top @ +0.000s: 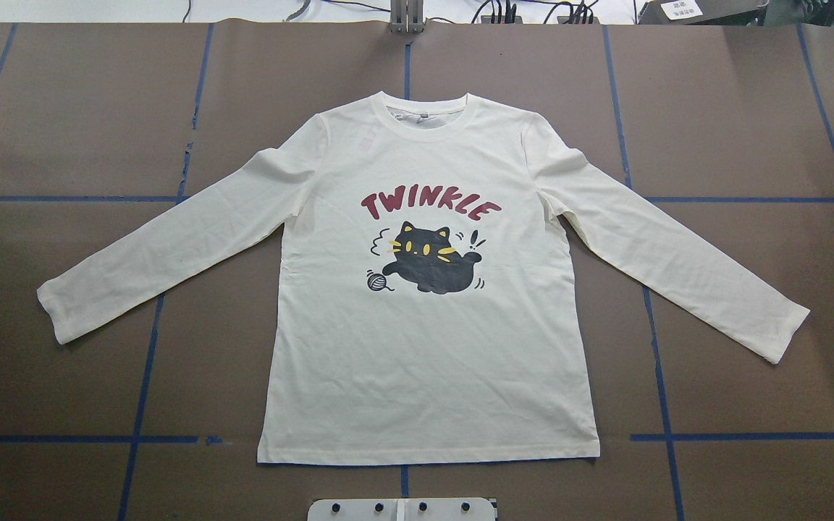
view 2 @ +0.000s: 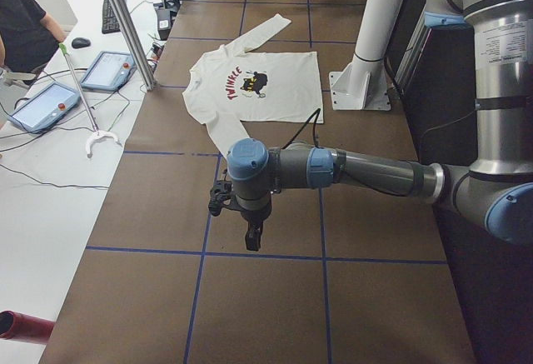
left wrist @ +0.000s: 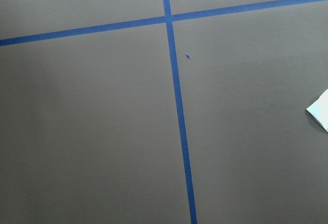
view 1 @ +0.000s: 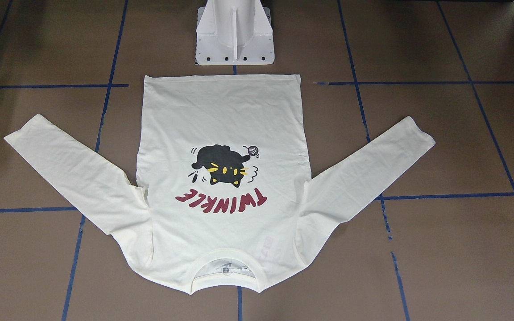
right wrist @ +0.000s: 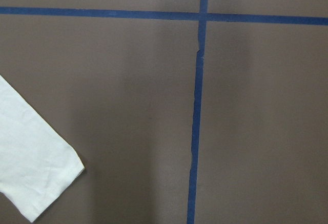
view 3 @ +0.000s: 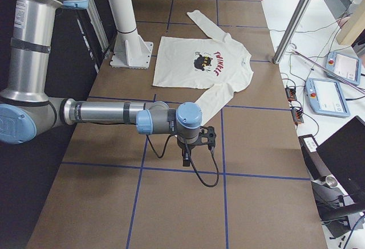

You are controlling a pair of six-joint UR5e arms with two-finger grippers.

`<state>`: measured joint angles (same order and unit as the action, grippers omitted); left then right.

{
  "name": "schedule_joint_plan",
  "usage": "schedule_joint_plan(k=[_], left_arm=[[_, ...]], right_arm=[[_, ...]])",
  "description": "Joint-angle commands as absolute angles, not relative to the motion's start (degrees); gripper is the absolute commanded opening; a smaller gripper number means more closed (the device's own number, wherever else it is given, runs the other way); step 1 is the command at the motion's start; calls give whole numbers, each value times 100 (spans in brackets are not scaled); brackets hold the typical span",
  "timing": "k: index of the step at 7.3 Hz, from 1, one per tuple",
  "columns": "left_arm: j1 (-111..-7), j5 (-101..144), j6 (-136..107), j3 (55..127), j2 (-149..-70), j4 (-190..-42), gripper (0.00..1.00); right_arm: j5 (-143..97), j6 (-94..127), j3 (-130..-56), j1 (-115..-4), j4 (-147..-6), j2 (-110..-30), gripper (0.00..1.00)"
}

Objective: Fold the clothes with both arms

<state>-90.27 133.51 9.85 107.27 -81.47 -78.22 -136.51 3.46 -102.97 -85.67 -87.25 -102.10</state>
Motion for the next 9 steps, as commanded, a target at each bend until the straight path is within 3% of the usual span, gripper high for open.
schedule_joint_plan(k=[1, 9], left_arm=[[-9026, 13359, 976, 10749, -8139, -7822, 100], [-9009, 13620, 984, 10714, -8166, -8358, 100]], right_arm=[[-13658, 395, -10318, -8569, -8719, -10230, 100], [-13728, 492, -10354, -8079, -7919, -10213, 100]])
